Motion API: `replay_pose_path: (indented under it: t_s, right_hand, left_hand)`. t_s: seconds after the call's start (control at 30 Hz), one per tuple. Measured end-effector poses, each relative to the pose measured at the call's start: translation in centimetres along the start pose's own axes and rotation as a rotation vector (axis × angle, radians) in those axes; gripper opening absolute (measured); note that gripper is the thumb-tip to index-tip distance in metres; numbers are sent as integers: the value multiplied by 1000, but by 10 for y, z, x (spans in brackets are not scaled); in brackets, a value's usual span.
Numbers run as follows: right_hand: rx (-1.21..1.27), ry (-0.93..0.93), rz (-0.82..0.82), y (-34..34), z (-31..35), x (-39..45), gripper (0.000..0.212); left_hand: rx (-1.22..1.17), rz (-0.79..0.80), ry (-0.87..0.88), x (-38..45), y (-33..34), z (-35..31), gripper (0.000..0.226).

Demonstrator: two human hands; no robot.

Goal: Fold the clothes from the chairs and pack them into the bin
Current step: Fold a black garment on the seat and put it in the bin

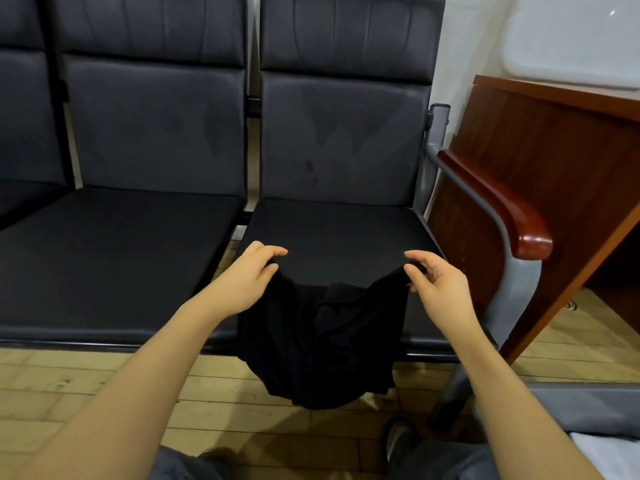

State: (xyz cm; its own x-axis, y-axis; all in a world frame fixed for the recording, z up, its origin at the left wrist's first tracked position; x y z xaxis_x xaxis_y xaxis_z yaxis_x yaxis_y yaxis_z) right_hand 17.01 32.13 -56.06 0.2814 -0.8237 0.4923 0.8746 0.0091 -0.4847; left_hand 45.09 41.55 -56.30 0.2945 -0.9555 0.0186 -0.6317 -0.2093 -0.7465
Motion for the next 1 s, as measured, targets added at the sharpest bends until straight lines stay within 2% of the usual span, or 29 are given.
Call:
replay_pose_path:
  t_s: [0.17, 0.27, 0.5, 0.63, 0.8, 0.9, 1.0]
  right_hand:
    - [-232, -38, 104, -3, 4, -1, 13]
    - [-241, -71, 123, -5, 16, -3, 8]
    - [-245, -210, 55, -22, 61, 5, 9]
    - [-164, -283, -101, -55, 104, 24, 11]
    - [60, -335, -361, -110, 161, 42, 14]
    - [156, -331, -402, -132, 184, 51, 18]
    - [128, -320, -408, -149, 199, 57, 26]
  left_hand:
    - [-124, -283, 35, -14, -32, 5, 23]
    - [-131, -339, 41, -21, -43, 2, 17]
    - [-39, -526, 147, -35, -78, -37, 11]
    - [-22, -607, 194, -40, -109, -74, 12]
    - [-175, -702, 257, -51, -153, -115, 15]
    - [-235, -730, 264, -59, -172, -133, 18]
    - [-289, -721, 263, -62, -183, -146, 20]
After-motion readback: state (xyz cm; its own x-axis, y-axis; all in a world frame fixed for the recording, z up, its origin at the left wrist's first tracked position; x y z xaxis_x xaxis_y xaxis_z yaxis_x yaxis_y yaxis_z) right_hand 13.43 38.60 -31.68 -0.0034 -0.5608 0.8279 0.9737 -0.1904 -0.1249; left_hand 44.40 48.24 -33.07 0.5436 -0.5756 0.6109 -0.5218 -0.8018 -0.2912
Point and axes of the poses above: each hand's wrist, its own x-axis towards the middle knuckle, its own y-axis out of the palm, z = x × y, the point moved 7 cm from there along x, towards the middle knuckle, and after that the axes turned 12 degrees about -y, right-handed, at the moved point
